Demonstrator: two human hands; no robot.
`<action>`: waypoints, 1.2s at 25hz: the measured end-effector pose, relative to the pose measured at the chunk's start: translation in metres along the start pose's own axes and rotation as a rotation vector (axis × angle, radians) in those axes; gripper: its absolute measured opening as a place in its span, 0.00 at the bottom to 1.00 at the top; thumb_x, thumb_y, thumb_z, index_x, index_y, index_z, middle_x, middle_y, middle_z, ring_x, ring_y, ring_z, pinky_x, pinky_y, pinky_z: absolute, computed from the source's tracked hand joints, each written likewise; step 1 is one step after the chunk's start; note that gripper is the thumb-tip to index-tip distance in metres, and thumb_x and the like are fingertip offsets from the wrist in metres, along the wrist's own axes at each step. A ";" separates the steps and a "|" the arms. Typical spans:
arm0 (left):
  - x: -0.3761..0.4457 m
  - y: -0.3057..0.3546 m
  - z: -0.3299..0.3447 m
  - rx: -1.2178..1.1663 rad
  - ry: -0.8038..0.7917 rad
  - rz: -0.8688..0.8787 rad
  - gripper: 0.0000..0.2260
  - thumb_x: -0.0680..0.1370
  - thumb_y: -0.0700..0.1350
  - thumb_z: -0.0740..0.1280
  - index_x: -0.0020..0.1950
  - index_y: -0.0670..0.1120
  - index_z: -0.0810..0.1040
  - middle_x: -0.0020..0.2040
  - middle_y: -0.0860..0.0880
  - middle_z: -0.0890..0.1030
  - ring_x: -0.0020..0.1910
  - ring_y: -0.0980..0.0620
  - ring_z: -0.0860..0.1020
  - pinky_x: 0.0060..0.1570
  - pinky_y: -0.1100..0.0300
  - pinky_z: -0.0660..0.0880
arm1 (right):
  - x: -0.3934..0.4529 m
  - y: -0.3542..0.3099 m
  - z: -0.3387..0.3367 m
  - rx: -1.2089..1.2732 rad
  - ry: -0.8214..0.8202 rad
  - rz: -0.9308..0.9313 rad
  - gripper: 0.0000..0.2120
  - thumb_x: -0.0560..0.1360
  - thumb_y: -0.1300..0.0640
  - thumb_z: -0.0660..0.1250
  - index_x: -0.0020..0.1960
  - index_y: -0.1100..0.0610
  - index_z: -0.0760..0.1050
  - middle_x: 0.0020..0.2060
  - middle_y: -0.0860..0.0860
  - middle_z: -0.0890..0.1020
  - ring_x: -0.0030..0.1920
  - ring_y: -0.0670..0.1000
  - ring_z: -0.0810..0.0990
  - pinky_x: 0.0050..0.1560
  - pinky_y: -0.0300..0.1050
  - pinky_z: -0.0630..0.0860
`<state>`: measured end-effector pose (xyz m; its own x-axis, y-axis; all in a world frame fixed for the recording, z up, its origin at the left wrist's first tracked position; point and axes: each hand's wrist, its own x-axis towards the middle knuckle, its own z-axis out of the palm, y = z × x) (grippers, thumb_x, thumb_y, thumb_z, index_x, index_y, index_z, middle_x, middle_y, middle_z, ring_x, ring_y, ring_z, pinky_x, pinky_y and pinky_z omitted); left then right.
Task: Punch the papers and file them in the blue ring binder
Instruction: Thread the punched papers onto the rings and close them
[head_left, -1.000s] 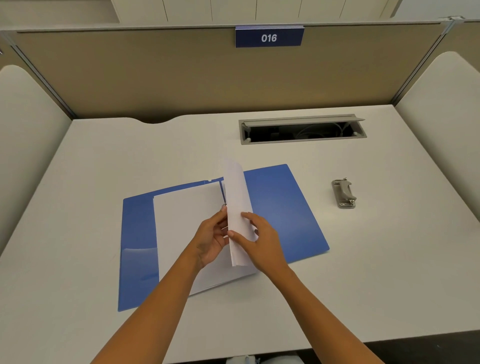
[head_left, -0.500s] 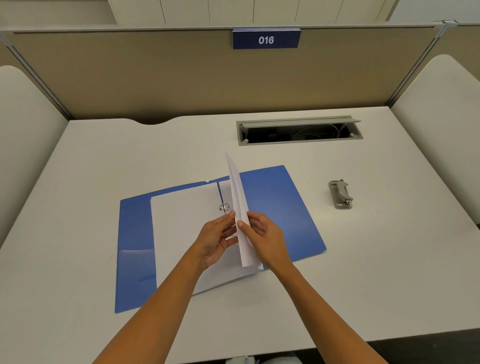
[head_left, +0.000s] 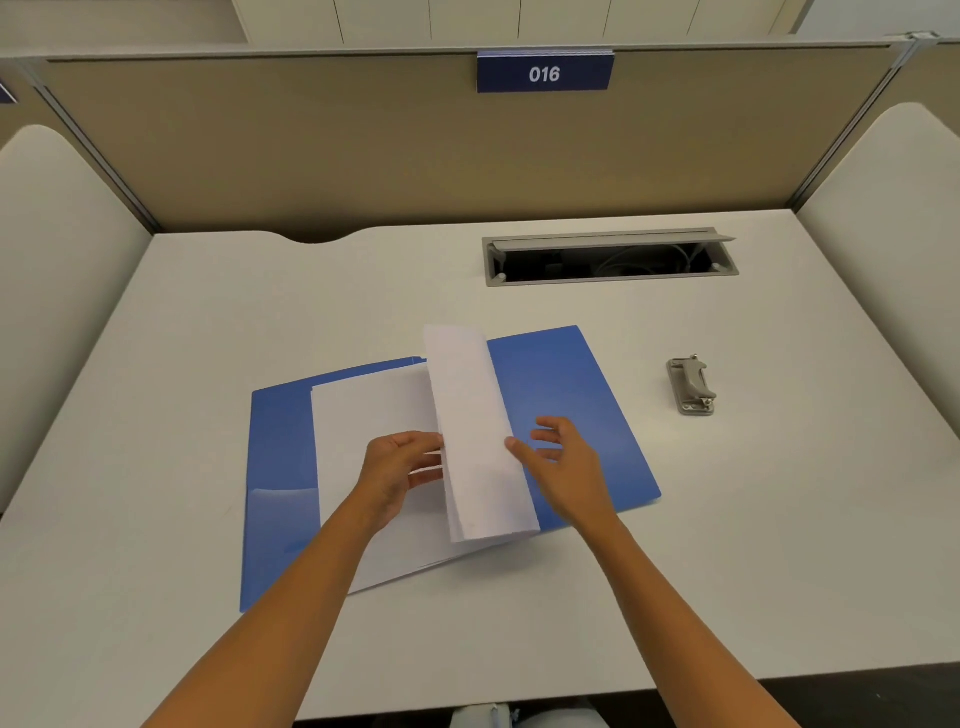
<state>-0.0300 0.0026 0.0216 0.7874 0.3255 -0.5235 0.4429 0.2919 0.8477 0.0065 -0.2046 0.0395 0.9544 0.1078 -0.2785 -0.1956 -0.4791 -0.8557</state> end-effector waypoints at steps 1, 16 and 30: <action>-0.002 0.000 0.004 0.058 -0.035 0.011 0.06 0.75 0.41 0.71 0.48 0.39 0.83 0.44 0.42 0.85 0.44 0.43 0.84 0.43 0.53 0.82 | -0.004 -0.006 0.007 -0.023 -0.018 -0.016 0.34 0.67 0.37 0.71 0.67 0.50 0.67 0.63 0.48 0.75 0.60 0.49 0.76 0.56 0.44 0.75; 0.009 -0.009 -0.036 0.105 0.432 -0.068 0.08 0.75 0.44 0.68 0.39 0.42 0.75 0.39 0.45 0.80 0.38 0.46 0.77 0.40 0.55 0.73 | 0.033 0.041 -0.032 -0.407 0.291 0.059 0.18 0.77 0.55 0.64 0.66 0.57 0.69 0.54 0.57 0.81 0.52 0.60 0.80 0.50 0.51 0.76; 0.012 -0.028 -0.073 0.453 0.917 -0.287 0.13 0.75 0.43 0.67 0.56 0.37 0.72 0.59 0.39 0.74 0.56 0.37 0.75 0.55 0.42 0.75 | 0.049 0.075 -0.038 -0.239 0.217 0.181 0.16 0.76 0.59 0.66 0.62 0.62 0.70 0.60 0.60 0.78 0.56 0.61 0.78 0.57 0.52 0.73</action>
<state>-0.0639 0.0637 -0.0146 0.0872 0.9062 -0.4138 0.8280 0.1650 0.5358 0.0472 -0.2686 -0.0211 0.9398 -0.1727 -0.2949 -0.3320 -0.6658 -0.6682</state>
